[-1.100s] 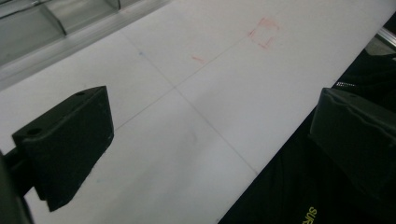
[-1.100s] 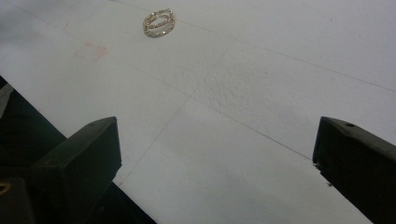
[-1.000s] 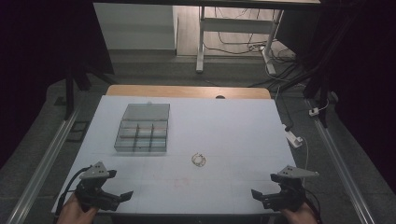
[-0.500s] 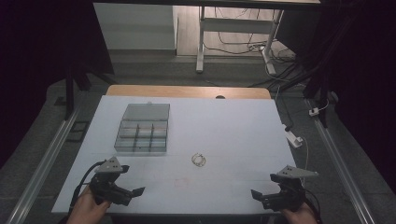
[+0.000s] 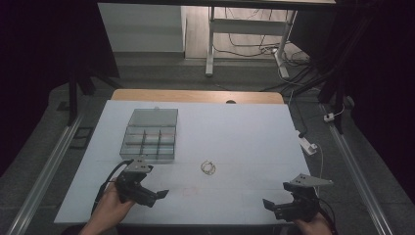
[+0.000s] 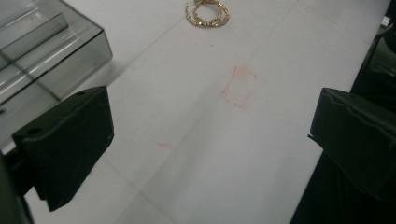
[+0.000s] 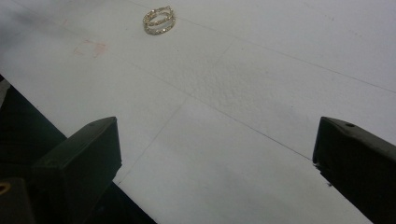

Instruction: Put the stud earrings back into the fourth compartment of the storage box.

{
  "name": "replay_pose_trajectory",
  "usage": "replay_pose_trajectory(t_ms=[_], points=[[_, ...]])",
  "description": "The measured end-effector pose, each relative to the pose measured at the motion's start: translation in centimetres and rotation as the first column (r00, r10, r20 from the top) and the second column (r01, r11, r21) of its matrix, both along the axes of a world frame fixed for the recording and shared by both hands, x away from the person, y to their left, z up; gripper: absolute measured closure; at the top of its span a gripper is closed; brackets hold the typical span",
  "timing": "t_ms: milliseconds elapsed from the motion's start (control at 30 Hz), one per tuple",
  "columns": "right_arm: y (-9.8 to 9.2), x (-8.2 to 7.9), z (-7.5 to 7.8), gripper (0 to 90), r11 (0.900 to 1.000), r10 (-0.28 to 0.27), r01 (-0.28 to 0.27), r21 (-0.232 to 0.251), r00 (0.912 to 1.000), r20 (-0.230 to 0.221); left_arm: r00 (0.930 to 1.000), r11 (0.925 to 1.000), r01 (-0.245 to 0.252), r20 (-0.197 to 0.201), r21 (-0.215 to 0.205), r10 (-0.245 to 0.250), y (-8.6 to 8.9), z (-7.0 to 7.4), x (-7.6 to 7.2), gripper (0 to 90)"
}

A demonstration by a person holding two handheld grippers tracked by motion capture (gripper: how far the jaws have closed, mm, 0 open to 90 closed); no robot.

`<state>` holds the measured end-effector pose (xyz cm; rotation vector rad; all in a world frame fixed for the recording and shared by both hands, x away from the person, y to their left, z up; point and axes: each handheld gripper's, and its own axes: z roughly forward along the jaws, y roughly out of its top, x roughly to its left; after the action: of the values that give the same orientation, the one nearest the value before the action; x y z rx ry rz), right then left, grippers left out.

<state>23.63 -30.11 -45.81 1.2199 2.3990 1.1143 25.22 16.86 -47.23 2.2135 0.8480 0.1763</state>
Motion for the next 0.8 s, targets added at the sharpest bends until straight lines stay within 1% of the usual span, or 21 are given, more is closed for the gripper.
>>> replay_pose_trajectory(t_ms=[233, 300, 400, 567, 667, 800], points=[[0.0, 0.0, 0.0, 1.2, 1.0, 0.0, 0.0, -0.002, 1.0, -0.002, 0.9995, 0.9994, 0.027, 0.013, 0.021, -0.028, -2.0, 0.1, 1.4, 0.0], [0.1, 0.0, 0.0, 1.2, 1.0, 0.0, 0.0, -0.002, 1.0, -0.002, 0.999, 0.9988, 0.044, 0.009, 0.024, -0.044, -2.5, 0.2, 1.9, 0.0], [0.1, 0.0, 0.0, 1.2, 1.0, 0.0, 0.0, -0.004, 1.0, -0.005, 0.998, 0.9977, 0.061, 0.014, 0.029, -0.062, -3.5, 0.2, 2.6, 0.0], [0.1, 0.0, 0.0, 1.2, 1.0, 0.002, -0.003, -0.008, 1.0, -0.004, 0.9958, 0.9955, 0.091, 0.006, 0.028, -0.091, -5.2, -0.1, 3.9, 0.0], [0.1, 0.0, 0.0, 1.2, 1.0, 0.003, -0.003, -0.009, 1.0, -0.005, 0.9944, 0.9934, 0.104, 0.015, 0.047, -0.105, -6.0, -0.2, 4.5, 0.0], [0.1, 0.0, 0.0, 1.2, 1.0, 0.004, -0.004, -0.009, 1.0, -0.008, 0.9926, 0.9916, 0.119, 0.017, 0.05, -0.12, -7.1, -0.5, 5.3, 0.0]])
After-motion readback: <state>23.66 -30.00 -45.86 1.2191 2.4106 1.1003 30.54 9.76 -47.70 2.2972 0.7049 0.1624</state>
